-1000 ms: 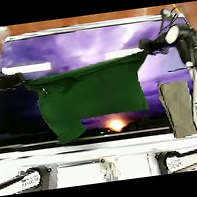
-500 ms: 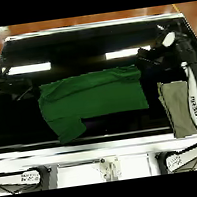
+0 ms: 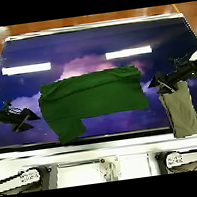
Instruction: Fold the shirts.
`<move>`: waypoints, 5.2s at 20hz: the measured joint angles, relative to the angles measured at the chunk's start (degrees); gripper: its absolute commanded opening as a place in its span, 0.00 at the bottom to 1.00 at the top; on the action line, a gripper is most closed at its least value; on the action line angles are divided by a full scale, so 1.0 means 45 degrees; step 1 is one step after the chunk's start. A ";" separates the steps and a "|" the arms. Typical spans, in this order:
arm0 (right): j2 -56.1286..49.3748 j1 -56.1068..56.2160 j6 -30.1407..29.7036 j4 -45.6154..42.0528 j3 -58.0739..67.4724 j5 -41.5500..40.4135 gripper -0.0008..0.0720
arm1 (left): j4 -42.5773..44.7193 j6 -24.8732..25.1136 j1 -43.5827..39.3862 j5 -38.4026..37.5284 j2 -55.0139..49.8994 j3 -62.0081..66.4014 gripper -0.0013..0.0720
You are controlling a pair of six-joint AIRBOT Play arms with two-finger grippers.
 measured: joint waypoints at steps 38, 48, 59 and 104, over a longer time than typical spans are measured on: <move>0.3852 0.1404 -0.3968 0.3706 0.3031 -0.2982 0.09 | -0.1593 0.0903 -0.2084 0.2142 0.4129 0.7776 0.07; 0.9855 0.1394 -0.0826 -0.1617 0.8908 -0.3298 0.09 | 0.0151 -0.0233 -0.2084 0.1613 0.7844 1.5528 0.07; 0.9636 0.1413 0.0665 -0.4444 0.8820 0.2681 0.09 | 0.2312 -0.0092 -0.2089 -0.2040 0.8806 1.2497 0.07; -0.2137 0.3861 0.1209 -0.3546 0.2322 -0.3429 0.79 | 0.4192 -0.1141 -0.4643 -0.0772 -0.3279 0.5887 0.77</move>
